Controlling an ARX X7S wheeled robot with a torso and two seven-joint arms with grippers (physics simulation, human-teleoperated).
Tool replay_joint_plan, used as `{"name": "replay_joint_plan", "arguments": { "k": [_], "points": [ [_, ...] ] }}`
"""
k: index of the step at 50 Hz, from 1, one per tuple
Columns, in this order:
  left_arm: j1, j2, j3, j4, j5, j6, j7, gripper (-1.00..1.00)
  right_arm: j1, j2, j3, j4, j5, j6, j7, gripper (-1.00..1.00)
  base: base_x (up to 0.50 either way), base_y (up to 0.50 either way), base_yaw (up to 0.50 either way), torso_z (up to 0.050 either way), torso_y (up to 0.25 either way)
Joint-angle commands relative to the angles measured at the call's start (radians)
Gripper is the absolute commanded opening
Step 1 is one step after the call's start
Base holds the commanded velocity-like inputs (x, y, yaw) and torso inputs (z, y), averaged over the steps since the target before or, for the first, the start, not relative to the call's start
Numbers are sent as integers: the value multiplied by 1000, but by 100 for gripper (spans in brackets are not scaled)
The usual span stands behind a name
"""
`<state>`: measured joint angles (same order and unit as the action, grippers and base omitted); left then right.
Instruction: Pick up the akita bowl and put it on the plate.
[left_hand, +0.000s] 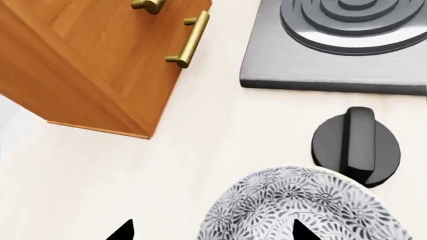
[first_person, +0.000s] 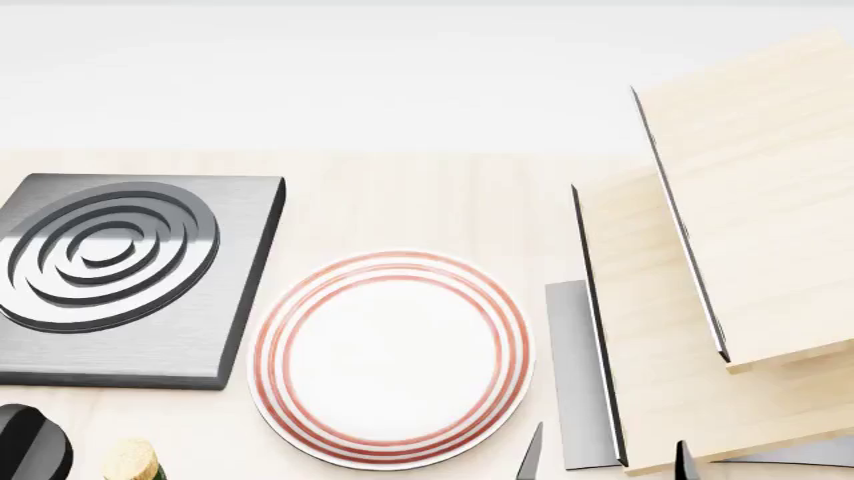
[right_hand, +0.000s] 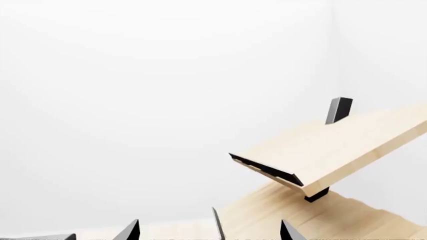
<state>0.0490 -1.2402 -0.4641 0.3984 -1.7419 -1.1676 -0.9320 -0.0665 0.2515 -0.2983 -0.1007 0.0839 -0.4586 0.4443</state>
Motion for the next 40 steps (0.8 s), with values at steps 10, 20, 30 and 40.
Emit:
{"name": "replay_joint_plan", "arguments": {
  "k": [10,20,30,40],
  "points": [
    [28,10,63,-21,44,-16,17,100,9,2,-8,14,3,2,7,100,0,0,0,0,0],
    [32,28,91,-40,89,-7,42,100,18,1,-13,29,4,0,10,100,0,0,0,0,0],
    [16,47,166,-68,146,3,67,100,17,4,-16,24,3,2,14,100,0,0,0,0,0],
    [9,56,196,-78,158,6,56,100,17,7,-18,26,5,1,18,100,0,0,0,0,0]
  ]
}}
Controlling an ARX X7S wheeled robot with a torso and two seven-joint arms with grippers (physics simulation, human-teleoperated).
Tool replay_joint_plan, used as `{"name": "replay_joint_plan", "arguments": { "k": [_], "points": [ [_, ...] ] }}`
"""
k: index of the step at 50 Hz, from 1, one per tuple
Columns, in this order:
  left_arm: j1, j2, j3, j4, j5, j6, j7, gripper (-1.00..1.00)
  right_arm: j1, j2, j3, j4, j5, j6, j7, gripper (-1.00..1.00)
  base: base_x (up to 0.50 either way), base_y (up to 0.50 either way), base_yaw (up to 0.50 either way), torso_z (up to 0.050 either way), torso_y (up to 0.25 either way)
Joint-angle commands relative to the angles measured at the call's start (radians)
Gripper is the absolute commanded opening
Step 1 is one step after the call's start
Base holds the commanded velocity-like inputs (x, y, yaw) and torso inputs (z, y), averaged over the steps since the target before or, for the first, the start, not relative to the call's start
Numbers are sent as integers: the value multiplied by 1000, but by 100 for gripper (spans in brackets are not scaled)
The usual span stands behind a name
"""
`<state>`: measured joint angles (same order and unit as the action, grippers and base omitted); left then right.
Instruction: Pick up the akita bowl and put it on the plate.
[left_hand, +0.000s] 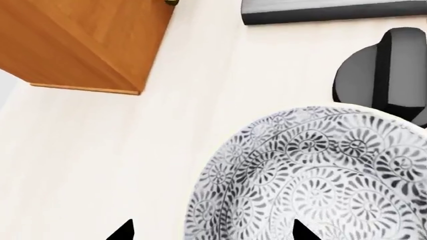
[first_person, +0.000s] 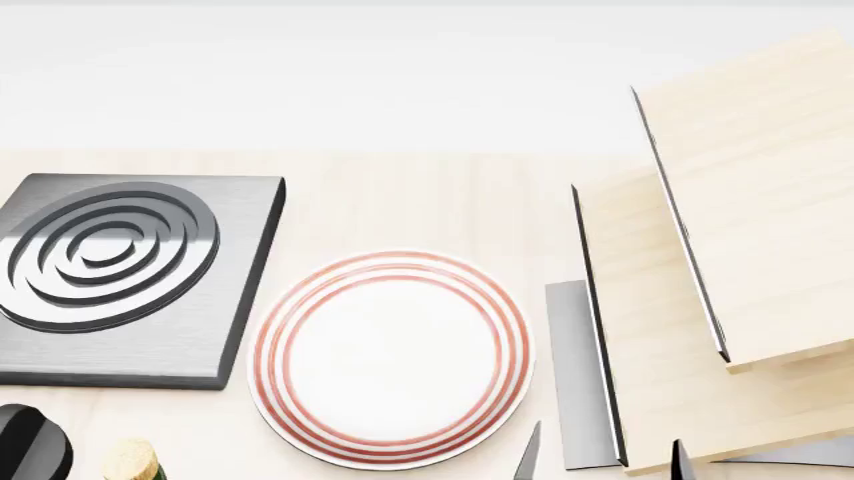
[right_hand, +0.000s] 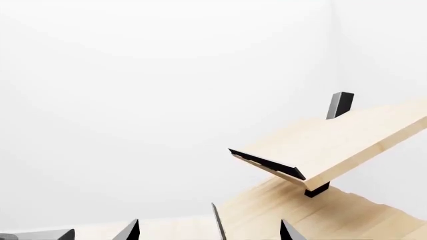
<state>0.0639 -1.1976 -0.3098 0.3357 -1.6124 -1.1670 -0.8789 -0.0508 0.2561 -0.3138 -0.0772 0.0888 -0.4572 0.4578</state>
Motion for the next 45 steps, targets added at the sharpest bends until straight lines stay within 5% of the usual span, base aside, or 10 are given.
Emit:
{"name": "replay_joint_plan", "arguments": {
  "k": [1,45],
  "points": [
    [-7,14,44,-14,31,5,3,100,2,3,-3,2,0,0,5,100,0,0,0,0,0],
    [-120,84,266,-135,205,21,108,100,10,11,-18,16,5,-4,19,100,0,0,0,0,0]
  ]
}}
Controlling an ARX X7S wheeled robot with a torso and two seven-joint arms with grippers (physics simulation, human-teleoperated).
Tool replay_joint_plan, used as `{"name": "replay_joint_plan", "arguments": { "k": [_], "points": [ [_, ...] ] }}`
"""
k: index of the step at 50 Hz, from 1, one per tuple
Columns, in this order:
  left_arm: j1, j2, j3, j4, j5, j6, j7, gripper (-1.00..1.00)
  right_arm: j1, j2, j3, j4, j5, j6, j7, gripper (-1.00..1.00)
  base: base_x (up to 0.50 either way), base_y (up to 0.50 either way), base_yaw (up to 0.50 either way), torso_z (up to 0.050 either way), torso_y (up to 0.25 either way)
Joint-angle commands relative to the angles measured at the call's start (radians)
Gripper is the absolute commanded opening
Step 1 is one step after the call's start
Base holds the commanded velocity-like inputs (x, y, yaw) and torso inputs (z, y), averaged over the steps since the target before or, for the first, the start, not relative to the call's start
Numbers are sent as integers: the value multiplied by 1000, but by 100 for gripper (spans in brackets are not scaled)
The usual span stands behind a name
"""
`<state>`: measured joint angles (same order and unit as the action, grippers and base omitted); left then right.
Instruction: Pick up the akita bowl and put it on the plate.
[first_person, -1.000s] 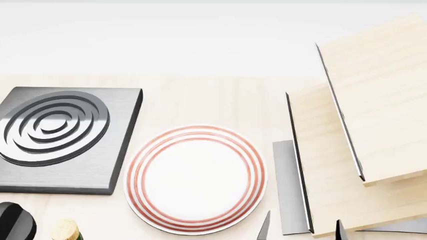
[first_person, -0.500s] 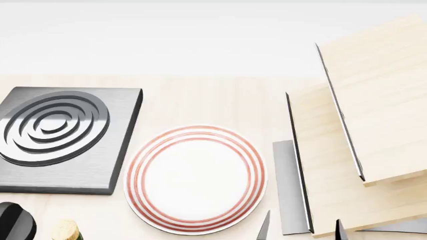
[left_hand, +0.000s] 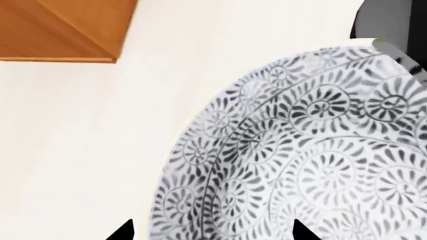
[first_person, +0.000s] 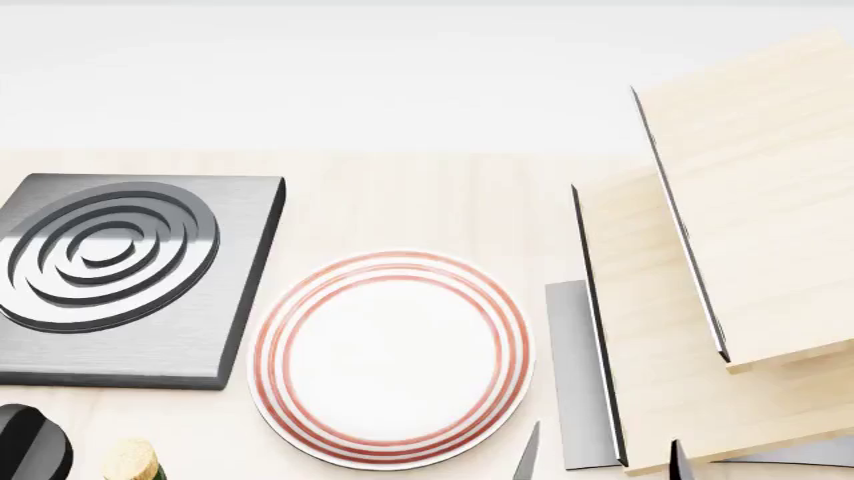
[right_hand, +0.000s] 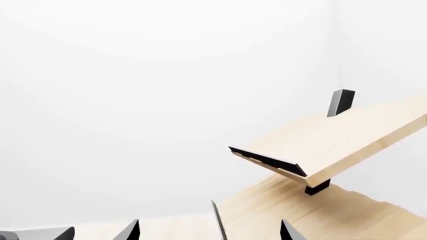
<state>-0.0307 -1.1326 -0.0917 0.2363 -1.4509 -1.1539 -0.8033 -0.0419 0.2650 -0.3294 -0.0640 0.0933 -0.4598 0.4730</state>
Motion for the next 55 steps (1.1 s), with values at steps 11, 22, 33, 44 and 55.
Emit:
{"name": "replay_joint_plan", "arguments": {
  "k": [11,22,33,44,55],
  "points": [
    [-28,29,64,-47,64,20,50,100,2,4,-8,2,0,-2,6,100,0,0,0,0,0],
    [-76,55,119,-83,108,20,76,100,7,6,-12,7,2,0,9,100,0,0,0,0,0],
    [-122,85,185,-110,181,35,108,-100,4,10,-13,-3,2,1,15,100,3,0,-2,0,0],
    [-93,58,203,-44,243,77,119,-100,11,11,-16,12,9,-4,15,100,6,0,-6,-3,0],
    [-80,40,192,-14,244,79,95,-100,10,13,-19,13,11,-7,19,100,7,0,-6,-4,0]
  ]
}}
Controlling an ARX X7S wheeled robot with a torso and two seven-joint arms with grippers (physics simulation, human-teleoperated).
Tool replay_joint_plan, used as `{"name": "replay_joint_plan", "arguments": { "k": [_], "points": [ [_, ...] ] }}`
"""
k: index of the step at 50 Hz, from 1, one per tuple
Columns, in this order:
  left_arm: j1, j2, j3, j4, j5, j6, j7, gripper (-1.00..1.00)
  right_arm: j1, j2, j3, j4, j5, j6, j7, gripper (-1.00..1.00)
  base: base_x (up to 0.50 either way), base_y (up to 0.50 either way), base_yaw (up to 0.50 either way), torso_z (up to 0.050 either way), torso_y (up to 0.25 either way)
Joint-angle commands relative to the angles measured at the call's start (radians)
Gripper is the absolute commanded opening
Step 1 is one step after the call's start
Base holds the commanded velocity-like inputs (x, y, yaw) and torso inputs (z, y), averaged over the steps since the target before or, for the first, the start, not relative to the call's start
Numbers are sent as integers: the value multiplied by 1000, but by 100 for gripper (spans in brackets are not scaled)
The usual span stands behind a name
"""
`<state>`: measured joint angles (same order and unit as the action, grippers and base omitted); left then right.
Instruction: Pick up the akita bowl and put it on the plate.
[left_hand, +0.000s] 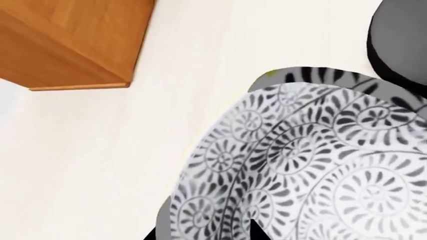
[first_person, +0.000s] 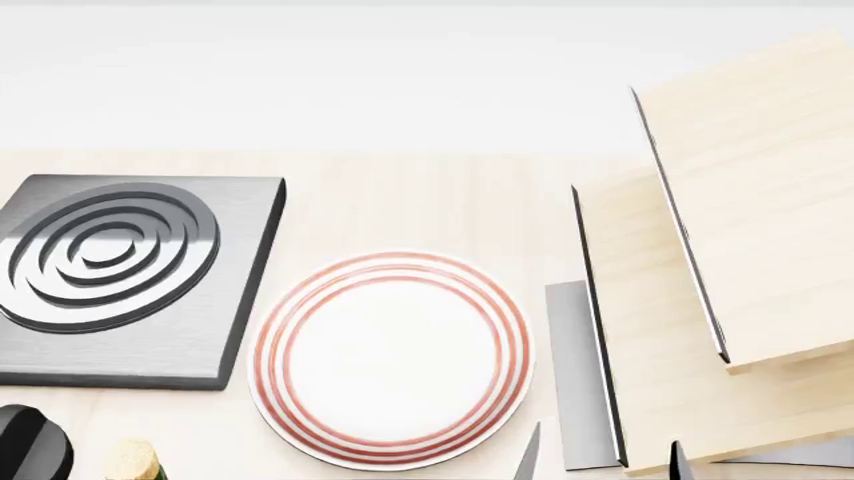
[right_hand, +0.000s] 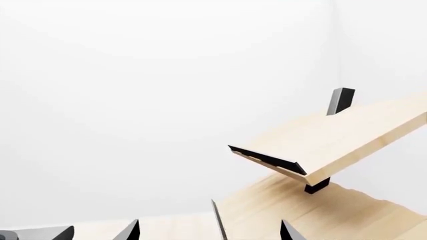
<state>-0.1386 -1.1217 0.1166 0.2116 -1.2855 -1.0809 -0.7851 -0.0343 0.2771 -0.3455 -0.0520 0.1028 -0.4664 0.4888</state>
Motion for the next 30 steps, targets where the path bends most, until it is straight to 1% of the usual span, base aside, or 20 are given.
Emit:
{"name": "replay_joint_plan", "arguments": {
  "k": [1,5,17,26,30],
  "points": [
    [30,27,-20,13,73,4,74,-100,2,1,-3,2,3,-2,3,100,0,0,-6,0,0],
    [52,13,-46,36,51,5,57,-100,5,1,-5,7,3,-2,3,100,6,0,-5,-3,0],
    [183,-49,-202,122,-32,42,5,-100,7,3,-8,6,7,-1,6,100,1,0,-2,-1,0],
    [266,-70,-309,169,-67,60,-13,-100,8,6,-10,1,9,3,9,100,0,0,0,-1,0],
    [277,-68,-339,179,-78,68,-11,-100,8,7,-9,1,10,2,11,100,3,0,0,0,0]
  ]
}}
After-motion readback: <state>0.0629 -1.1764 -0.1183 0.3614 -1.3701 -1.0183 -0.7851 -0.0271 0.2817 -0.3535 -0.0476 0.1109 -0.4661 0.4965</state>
